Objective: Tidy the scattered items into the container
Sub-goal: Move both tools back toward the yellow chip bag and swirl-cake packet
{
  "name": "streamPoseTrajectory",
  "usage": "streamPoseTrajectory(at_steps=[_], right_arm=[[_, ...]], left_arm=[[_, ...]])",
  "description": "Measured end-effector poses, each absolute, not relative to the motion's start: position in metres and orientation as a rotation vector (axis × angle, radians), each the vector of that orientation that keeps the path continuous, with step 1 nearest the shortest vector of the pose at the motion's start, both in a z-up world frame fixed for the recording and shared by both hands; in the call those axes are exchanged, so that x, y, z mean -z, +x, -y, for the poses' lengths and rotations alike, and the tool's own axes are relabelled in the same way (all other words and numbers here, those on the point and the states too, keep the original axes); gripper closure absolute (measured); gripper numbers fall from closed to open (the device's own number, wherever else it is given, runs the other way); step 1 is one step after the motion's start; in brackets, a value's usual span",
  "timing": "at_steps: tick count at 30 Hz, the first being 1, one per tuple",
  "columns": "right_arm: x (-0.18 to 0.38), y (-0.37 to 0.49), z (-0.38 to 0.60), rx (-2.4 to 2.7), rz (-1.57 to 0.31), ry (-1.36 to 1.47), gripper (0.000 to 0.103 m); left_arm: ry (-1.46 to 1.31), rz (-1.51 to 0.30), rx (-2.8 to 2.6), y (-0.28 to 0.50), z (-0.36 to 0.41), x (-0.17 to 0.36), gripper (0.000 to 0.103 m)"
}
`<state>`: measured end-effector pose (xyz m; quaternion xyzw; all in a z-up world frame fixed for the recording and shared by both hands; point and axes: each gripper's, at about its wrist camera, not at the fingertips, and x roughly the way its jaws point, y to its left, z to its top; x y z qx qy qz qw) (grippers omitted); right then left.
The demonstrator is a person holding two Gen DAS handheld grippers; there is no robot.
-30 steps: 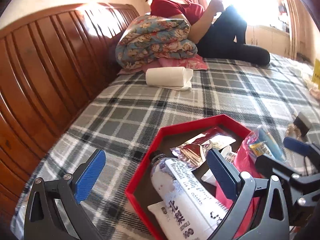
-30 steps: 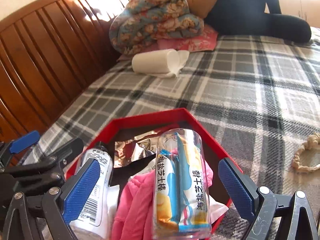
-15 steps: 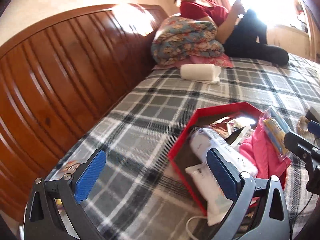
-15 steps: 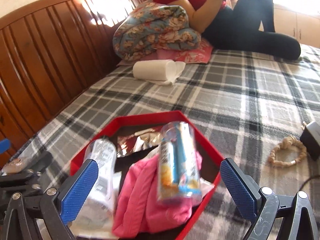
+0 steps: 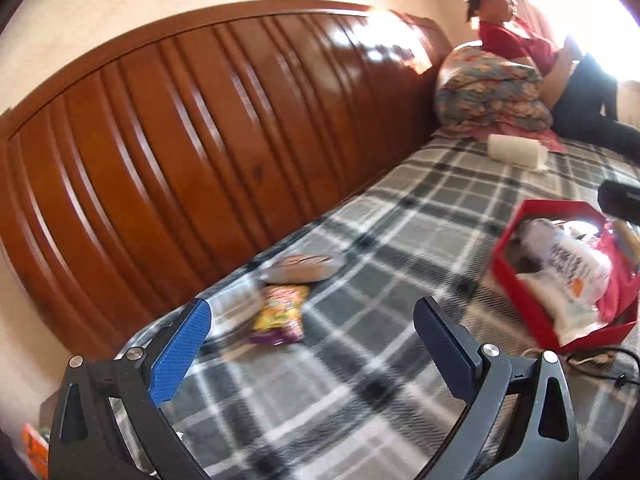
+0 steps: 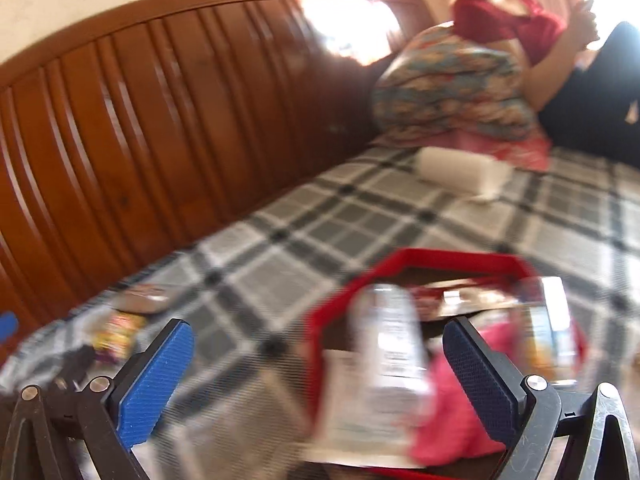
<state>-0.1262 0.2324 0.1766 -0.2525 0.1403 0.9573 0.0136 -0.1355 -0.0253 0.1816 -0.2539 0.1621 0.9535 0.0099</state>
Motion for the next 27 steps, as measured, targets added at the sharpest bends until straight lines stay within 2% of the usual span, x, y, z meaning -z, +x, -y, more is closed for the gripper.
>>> streamPoseTrajectory(at_steps=[3, 8, 12, 17, 23, 27], right_arm=[[-0.179, -0.146, -0.202, -3.046, -0.449, -0.817, 0.0], [-0.17, -0.18, -0.147, -3.153, -0.301, -0.912, 0.0], [-0.145, -0.21, -0.11, -3.193, -0.27, -1.054, 0.0], [-0.105, -0.24, -0.074, -3.19, -0.224, -1.225, 0.0], [-0.072, -0.276, -0.045, -3.181, -0.442, -1.328, 0.0], [-0.073, -0.286, -0.028, -3.179, -0.274, -1.184, 0.0]], left_arm=[[-0.831, -0.439, -3.021, -0.137, 0.068, -0.184, 0.0], [-0.872, -0.37, -3.102, -0.144, 0.13, -0.188, 0.0], [-0.9, -0.286, -3.146, -0.157, 0.165, -0.183, 0.0], [-0.894, -0.336, -3.168, -0.172, 0.177, -0.175, 0.0], [-0.863, -0.426, -3.173, -0.188, 0.174, -0.158, 0.0], [-0.907, -0.393, -3.044, -0.207, 0.167, -0.144, 0.0]])
